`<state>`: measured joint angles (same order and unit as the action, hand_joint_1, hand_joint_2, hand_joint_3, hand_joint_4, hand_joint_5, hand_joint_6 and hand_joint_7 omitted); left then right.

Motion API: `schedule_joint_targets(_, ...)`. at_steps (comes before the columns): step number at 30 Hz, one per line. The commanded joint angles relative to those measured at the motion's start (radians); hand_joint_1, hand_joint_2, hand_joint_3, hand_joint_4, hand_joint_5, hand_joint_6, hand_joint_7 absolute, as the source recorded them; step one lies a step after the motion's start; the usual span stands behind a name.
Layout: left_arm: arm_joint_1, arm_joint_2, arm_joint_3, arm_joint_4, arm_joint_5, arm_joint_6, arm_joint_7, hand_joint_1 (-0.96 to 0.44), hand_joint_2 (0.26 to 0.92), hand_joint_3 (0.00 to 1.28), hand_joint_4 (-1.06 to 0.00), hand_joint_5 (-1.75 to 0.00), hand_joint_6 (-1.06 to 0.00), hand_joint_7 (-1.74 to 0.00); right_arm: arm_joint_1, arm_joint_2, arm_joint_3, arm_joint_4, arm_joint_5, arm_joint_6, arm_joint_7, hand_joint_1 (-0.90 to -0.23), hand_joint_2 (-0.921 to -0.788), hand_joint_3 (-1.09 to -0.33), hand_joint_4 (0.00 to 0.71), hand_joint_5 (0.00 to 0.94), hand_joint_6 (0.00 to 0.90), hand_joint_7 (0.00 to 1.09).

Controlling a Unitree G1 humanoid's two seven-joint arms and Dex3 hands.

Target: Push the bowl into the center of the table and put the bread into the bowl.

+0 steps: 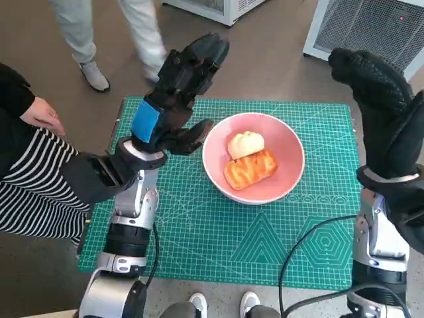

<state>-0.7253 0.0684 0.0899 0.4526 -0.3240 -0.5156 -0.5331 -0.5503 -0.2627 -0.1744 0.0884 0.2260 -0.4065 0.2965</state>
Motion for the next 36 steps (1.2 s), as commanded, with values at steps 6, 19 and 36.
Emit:
schedule_joint_targets(6, 0.013, -0.003, 0.009, -0.017, -0.006, -0.007, 0.002, -0.57, 0.716, 0.6, -0.11, -0.07, 0.0, -0.57, 0.013, 0.001, 0.002, 0.028, -0.024, -0.008, -0.008, -0.707, -0.921, -0.62, 0.166, 0.0, 0.074, 0.46)
schedule_joint_targets(19, 0.029, 0.001, 0.028, -0.005, -0.025, -0.023, -0.017, -0.55, 0.719, 0.54, -0.07, -0.13, 0.0, -0.56, 0.015, 0.006, 0.012, 0.034, -0.04, -0.02, -0.01, -0.708, -0.921, -0.649, 0.164, 0.0, 0.057, 0.45)
schedule_joint_targets(36, 0.041, -0.003, 0.029, -0.024, -0.03, -0.023, -0.024, -0.57, 0.77, 0.42, -0.03, -0.2, 0.0, -0.55, 0.02, 0.02, 0.017, 0.039, -0.006, -0.017, 0.004, -0.714, -0.921, -0.659, 0.162, 0.004, 0.043, 0.44)
